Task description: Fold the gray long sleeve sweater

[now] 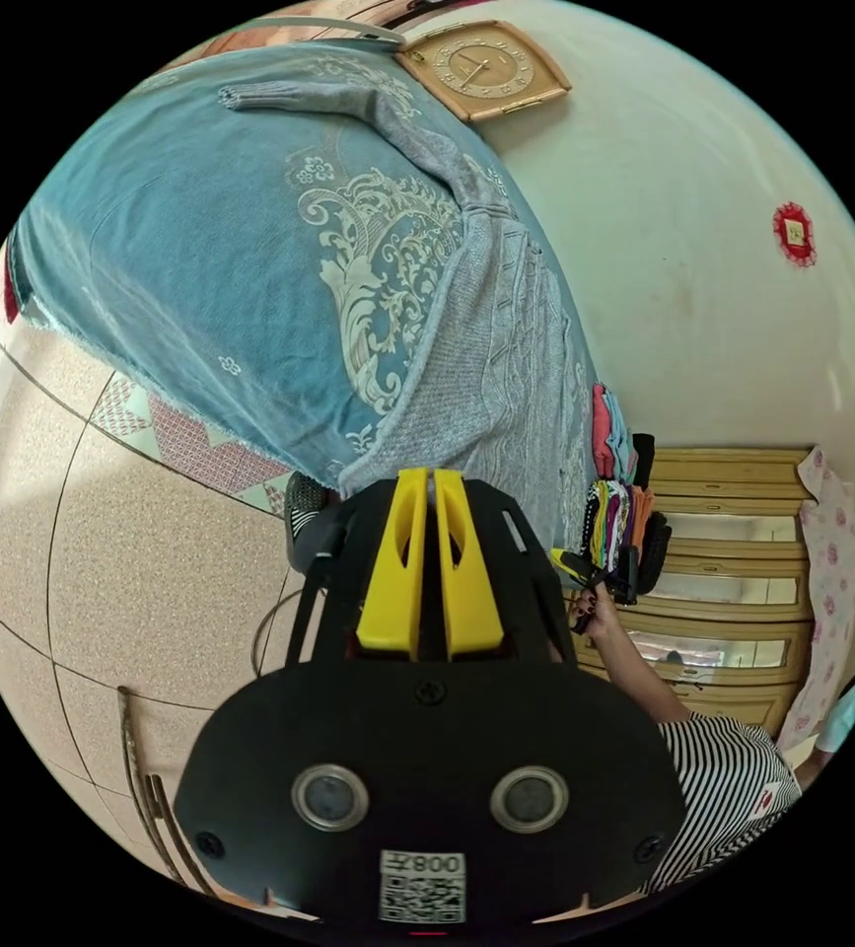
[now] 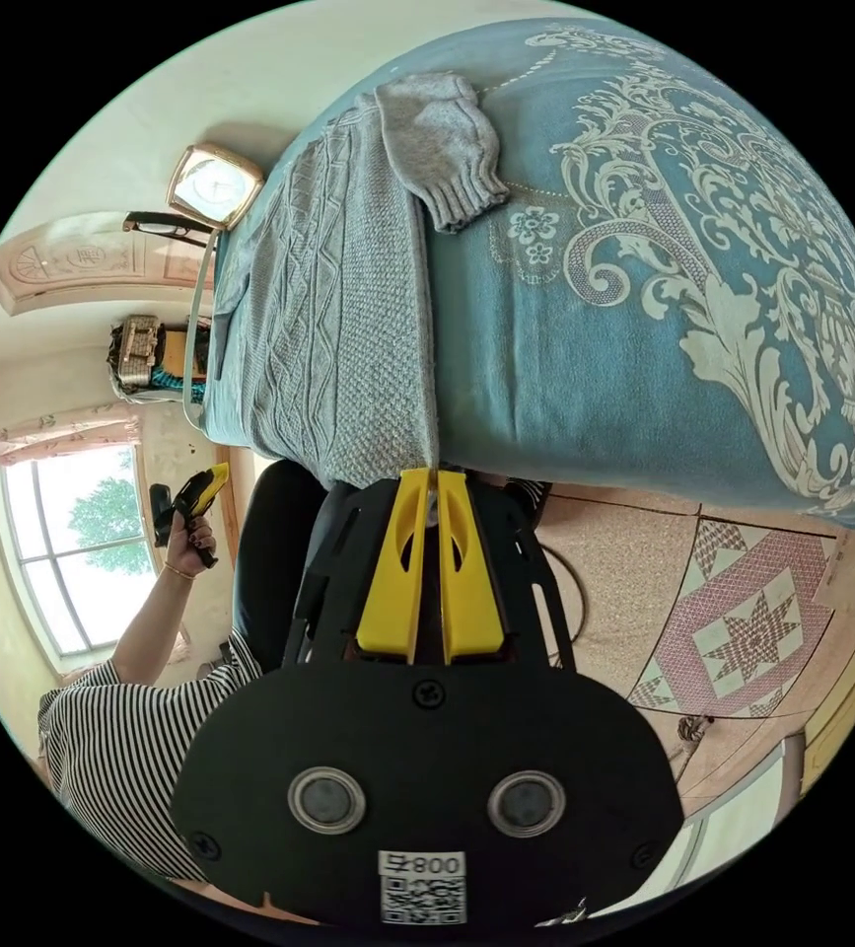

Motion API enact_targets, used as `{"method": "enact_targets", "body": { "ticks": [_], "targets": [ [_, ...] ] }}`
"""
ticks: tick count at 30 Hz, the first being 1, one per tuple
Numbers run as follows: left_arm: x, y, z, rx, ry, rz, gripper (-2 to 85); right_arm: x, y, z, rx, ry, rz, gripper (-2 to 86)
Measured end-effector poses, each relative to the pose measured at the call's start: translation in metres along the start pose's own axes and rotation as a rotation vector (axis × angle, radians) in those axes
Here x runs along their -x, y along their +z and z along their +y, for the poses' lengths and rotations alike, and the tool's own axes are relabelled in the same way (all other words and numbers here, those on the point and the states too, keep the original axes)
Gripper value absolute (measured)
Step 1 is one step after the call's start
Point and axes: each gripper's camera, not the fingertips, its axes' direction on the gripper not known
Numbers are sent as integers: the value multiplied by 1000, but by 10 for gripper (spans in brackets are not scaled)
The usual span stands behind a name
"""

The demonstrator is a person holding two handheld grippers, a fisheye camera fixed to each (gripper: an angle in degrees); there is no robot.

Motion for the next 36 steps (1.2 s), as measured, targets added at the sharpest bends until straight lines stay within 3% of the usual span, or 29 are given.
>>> {"method": "enact_targets", "body": {
  "ticks": [6, 14, 19, 26, 29, 32, 36],
  "targets": [
    [-7, 18, 17, 41, 69, 45, 21, 10, -18, 10, -100, 0, 140, 16],
    [-30, 60, 4, 127, 142, 101, 22, 101, -22, -56, -175, -273, 411, 62],
    [-25, 81, -7, 186, 156, 123, 22, 137, 17, -123, -104, -383, 601, 64],
    [14, 97, -25, 197, 65, 144, 23, 141, 46, -161, 5, -465, 614, 32],
    [26, 100, -39, 195, 63, 168, 23, 142, 6, -171, -9, -505, 529, 22],
    [32, 101, -55, 196, 85, 173, 22, 134, -101, -197, -176, -460, 434, 18],
    [43, 99, -76, 175, 94, 203, 22, 74, -265, -240, -454, -175, 339, 17]
  ]
}}
